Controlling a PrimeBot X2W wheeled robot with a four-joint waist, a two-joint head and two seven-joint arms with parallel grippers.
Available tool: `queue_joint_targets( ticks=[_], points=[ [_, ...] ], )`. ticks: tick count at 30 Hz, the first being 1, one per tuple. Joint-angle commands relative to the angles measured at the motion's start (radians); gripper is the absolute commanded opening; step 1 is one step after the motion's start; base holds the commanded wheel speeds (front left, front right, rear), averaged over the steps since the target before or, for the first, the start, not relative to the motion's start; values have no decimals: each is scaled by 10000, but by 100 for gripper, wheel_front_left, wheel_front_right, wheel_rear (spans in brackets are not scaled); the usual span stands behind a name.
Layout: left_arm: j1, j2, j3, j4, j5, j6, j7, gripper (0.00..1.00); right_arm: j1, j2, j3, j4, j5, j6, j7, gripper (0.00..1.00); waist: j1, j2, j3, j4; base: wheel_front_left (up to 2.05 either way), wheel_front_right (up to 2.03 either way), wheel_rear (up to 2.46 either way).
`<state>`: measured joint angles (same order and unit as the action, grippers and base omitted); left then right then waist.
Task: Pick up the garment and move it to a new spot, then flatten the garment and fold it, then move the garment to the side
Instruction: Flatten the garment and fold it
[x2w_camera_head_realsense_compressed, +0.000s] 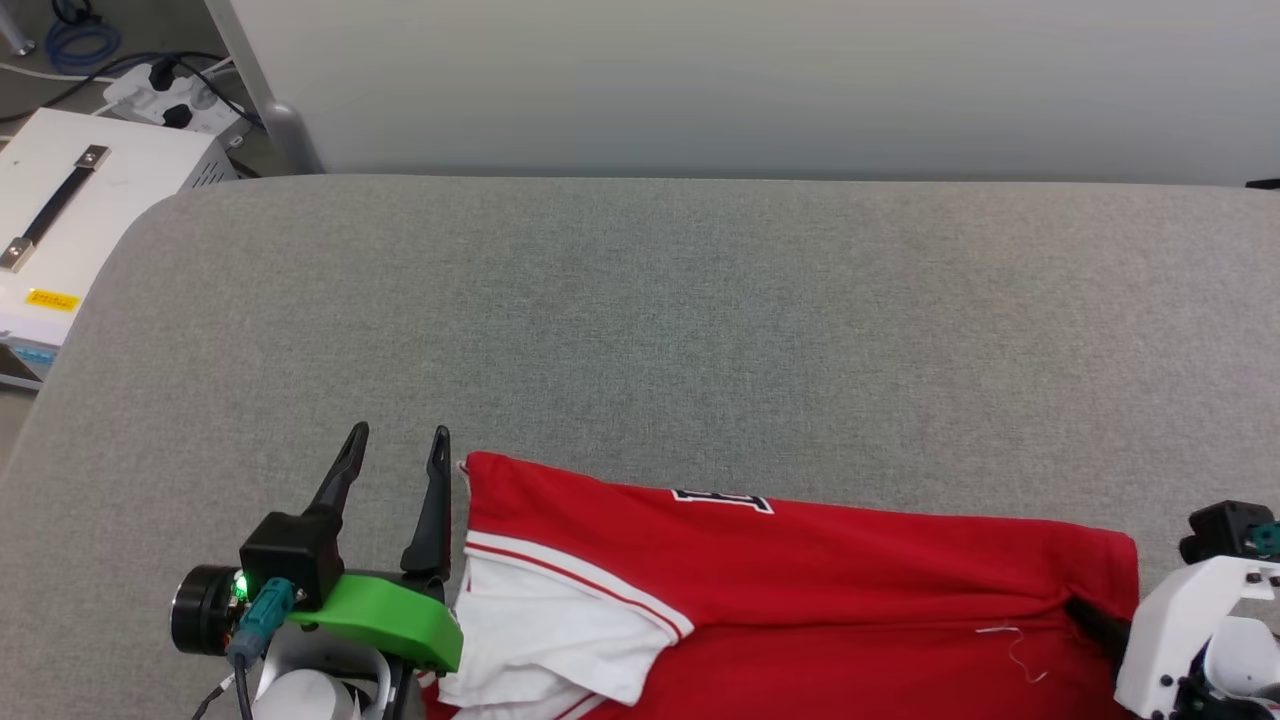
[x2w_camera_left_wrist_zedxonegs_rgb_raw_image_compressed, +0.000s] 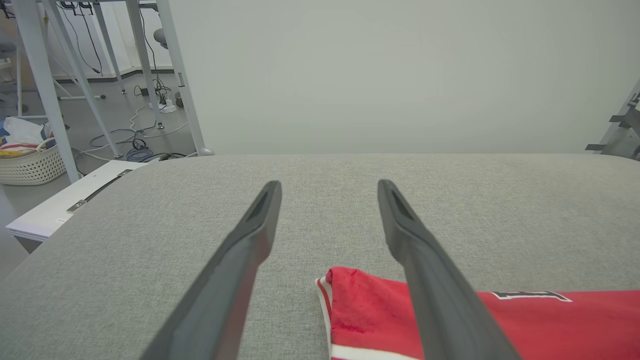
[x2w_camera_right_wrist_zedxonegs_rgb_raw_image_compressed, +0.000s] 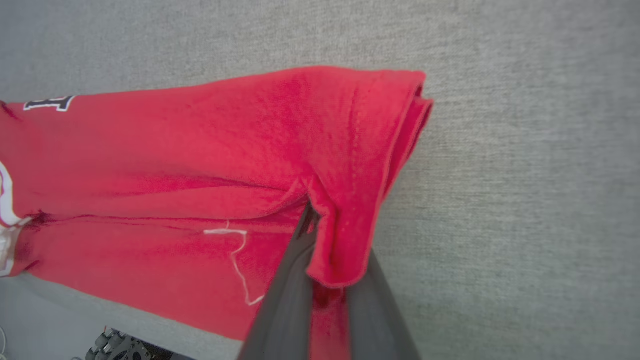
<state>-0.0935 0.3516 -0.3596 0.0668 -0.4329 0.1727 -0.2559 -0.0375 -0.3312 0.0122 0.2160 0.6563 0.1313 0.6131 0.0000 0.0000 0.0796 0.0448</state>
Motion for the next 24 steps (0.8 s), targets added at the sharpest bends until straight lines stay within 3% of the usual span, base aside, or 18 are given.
queue_joint_targets(
  ticks=[1, 8, 12, 18, 24],
  points=[
    [107, 5, 38, 10, 90, 69, -58, 100, 138, -163, -232, -39, 44, -6, 96, 0, 0, 0, -120, -41, 0, 0, 0],
    [390, 69, 154, -50, 191, 348, -58, 100, 344, -352, -1802, -158, -70, -6, 554, 0, 0, 0, -367, -231, 0, 0, 0],
    [519, 115, 159, -56, 177, 397, -51, 100, 447, -122, -2891, -286, -187, -6, 1045, 0, 0, 0, -524, -304, 0, 0, 0],
    [615, 99, 63, -55, 88, 345, -15, 100, 279, 1421, -4138, -788, 1036, -6, 2815, 0, 0, 0, -773, -355, 0, 0, 0],
    [649, 94, -54, -16, 77, 310, -2, 100, 39, 2645, -4287, -1519, 3143, -6, 4690, 0, 0, 0, -978, -295, 0, 0, 0]
  ],
)
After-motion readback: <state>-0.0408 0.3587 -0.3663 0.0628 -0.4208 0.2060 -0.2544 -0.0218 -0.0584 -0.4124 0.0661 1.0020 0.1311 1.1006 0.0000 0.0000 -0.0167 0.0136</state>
